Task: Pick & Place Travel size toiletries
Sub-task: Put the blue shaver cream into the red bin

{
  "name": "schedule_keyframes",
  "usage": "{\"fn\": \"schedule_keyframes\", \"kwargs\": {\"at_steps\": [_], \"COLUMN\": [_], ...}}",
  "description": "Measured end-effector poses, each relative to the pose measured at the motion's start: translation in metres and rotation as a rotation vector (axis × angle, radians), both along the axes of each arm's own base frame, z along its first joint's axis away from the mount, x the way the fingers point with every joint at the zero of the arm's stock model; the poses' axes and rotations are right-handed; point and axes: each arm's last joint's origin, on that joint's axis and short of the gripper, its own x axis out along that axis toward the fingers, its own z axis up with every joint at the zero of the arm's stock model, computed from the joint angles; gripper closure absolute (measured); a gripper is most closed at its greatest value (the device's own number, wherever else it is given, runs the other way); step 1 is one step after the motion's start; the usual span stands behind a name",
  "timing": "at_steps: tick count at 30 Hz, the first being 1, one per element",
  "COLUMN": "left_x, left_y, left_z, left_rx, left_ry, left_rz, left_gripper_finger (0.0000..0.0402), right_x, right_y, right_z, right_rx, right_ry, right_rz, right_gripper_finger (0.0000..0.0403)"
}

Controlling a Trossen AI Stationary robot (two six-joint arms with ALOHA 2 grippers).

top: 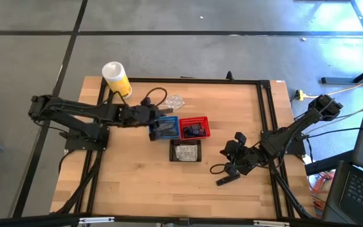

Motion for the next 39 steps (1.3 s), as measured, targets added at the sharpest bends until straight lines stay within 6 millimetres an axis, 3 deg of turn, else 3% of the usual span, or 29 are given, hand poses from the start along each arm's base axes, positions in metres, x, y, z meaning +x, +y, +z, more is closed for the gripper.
{"fn": "schedule_keyframes", "kwargs": {"at_steps": [7,19,31,39], "left_x": [-0.007,-0.021,-0.039,-0.042], "left_y": [0.023,0.069,0.107,0.121], "left_z": [-0.006,-0.012,-0.017,-0.043], "left_rx": [-0.045,-0.078,-0.211,-0.277], "left_ry": [0.052,0.109,0.124,0.207], "left_rz": [0.154,0.373,0.461,0.535], "left_gripper_finger": [0.0297,0.0247,0.0226,0.0226], "right_x": [0.0,0.0,0.0,0.0], "right_y": [0.0,0.0,0.0,0.0], "right_z": [0.0,0.0,0.0,0.0], "right_rx": [-0.002,-0.003,-0.008,-0.008], "right_ry": [0.0,0.001,0.002,0.002], "right_rz": [0.001,0.003,0.007,0.008], "right_gripper_finger": [0.0399,0.04,0.04,0.0398]}}
